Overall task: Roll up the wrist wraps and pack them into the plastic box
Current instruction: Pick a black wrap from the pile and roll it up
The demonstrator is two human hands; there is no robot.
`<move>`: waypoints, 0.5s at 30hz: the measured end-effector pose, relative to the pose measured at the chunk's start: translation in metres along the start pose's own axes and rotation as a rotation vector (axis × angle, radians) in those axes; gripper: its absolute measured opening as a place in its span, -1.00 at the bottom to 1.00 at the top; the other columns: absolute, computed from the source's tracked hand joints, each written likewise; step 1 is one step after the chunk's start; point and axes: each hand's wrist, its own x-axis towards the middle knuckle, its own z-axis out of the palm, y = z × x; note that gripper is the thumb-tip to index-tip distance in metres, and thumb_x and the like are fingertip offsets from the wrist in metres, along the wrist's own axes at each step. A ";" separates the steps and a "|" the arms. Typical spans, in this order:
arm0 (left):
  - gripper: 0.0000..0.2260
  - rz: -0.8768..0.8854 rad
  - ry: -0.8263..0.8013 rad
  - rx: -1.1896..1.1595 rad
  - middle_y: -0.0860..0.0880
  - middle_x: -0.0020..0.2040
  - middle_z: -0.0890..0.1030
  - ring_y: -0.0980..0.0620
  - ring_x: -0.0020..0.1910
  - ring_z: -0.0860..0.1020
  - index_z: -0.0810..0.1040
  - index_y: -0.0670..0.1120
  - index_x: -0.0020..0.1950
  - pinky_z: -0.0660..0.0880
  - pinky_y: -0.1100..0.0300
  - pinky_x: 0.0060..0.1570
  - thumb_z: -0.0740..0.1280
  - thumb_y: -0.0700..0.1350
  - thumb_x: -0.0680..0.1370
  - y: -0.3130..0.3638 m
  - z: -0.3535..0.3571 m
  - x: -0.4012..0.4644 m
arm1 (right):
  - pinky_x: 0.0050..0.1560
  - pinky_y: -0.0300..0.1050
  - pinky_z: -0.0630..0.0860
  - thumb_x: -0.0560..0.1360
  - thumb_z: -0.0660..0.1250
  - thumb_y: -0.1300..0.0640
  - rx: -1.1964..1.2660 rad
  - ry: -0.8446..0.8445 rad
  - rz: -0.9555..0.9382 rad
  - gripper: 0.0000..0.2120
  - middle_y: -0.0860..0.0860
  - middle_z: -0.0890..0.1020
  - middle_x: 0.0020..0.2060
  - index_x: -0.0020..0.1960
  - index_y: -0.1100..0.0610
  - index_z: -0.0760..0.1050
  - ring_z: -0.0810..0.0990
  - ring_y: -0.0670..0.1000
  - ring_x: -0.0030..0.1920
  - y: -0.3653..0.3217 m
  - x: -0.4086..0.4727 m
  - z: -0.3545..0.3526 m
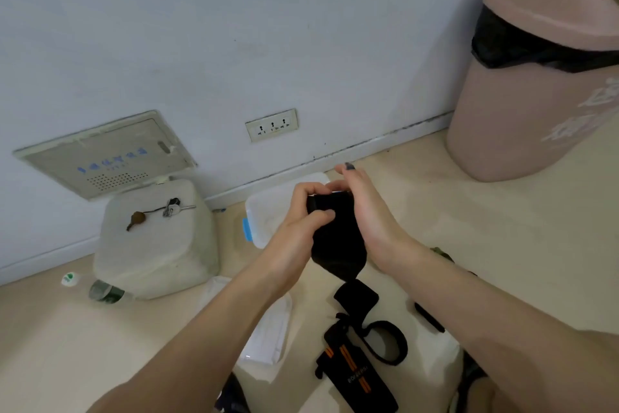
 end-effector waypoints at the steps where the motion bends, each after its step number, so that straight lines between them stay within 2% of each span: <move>1: -0.77 0.027 0.009 -0.019 -0.02 0.12 0.63 -0.01 0.04 0.63 0.49 0.08 0.15 0.55 0.10 -0.10 0.29 -0.16 0.53 0.004 -0.004 0.001 | 0.24 0.15 0.57 0.64 0.13 -0.26 0.017 -0.007 -0.026 -0.62 0.11 0.62 0.19 0.18 0.01 0.51 0.66 0.14 0.16 -0.004 0.000 -0.003; 3: -0.74 0.056 0.029 -0.048 -0.03 0.05 0.62 0.02 -0.03 0.62 0.50 0.07 0.14 0.52 0.14 -0.13 0.30 -0.14 0.48 0.012 -0.011 0.005 | 0.21 0.04 0.56 0.69 0.09 -0.21 0.066 0.051 -0.109 -0.68 0.05 0.61 0.19 0.17 -0.03 0.49 0.64 0.08 0.17 -0.016 0.006 -0.009; 6: -0.72 0.092 0.075 -0.041 -0.03 0.04 0.59 0.04 -0.04 0.61 0.48 0.08 0.15 0.51 0.15 -0.09 0.31 -0.14 0.46 0.015 -0.015 0.009 | 0.32 0.04 0.50 0.73 0.06 -0.11 0.122 0.256 -0.200 -0.74 0.05 0.61 0.16 0.15 -0.02 0.45 0.62 0.04 0.17 -0.030 0.017 -0.018; 7: -0.70 0.099 0.080 -0.041 -0.04 0.05 0.59 0.04 -0.02 0.62 0.47 0.09 0.16 0.52 0.14 -0.07 0.31 -0.15 0.46 0.013 -0.015 0.010 | 0.31 0.02 0.50 0.72 0.06 -0.12 0.111 0.237 -0.183 -0.72 0.06 0.61 0.14 0.13 0.00 0.47 0.62 0.02 0.14 -0.028 0.017 -0.018; 9: -0.69 0.087 0.047 -0.010 -0.07 0.08 0.59 0.03 -0.01 0.63 0.46 0.08 0.20 0.55 0.12 -0.05 0.31 -0.18 0.49 0.005 -0.010 0.010 | 0.17 0.00 0.51 0.69 0.09 -0.16 0.013 0.049 -0.095 -0.67 0.07 0.62 0.06 0.11 0.03 0.52 0.63 0.01 0.04 -0.014 0.009 -0.012; 11: -0.69 0.045 0.011 0.003 -0.08 0.03 0.58 0.05 -0.09 0.63 0.44 0.06 0.24 0.55 0.16 -0.16 0.31 -0.20 0.53 0.002 -0.005 0.007 | 0.10 -0.02 0.53 0.67 0.11 -0.18 -0.075 -0.078 -0.018 -0.65 0.04 0.63 0.06 0.22 0.01 0.52 0.65 0.00 0.04 -0.006 0.002 -0.007; 12: -0.67 0.031 0.008 0.003 -0.06 0.01 0.59 0.06 -0.11 0.63 0.45 0.05 0.24 0.55 0.18 -0.18 0.33 -0.18 0.51 0.000 -0.005 0.005 | 0.10 -0.05 0.53 0.67 0.12 -0.18 -0.092 -0.074 -0.013 -0.65 0.02 0.63 0.08 0.26 0.00 0.50 0.65 -0.01 0.06 -0.003 0.001 -0.006; 15: -0.64 0.070 0.033 0.004 -0.02 0.03 0.60 0.06 -0.04 0.63 0.48 0.05 0.25 0.55 0.15 -0.10 0.35 -0.14 0.46 0.007 -0.013 0.007 | 0.03 -0.10 0.51 0.67 0.17 -0.14 -0.124 -0.022 -0.076 -0.73 -0.01 0.62 0.02 0.18 0.02 0.48 0.63 -0.03 0.03 -0.008 -0.001 -0.010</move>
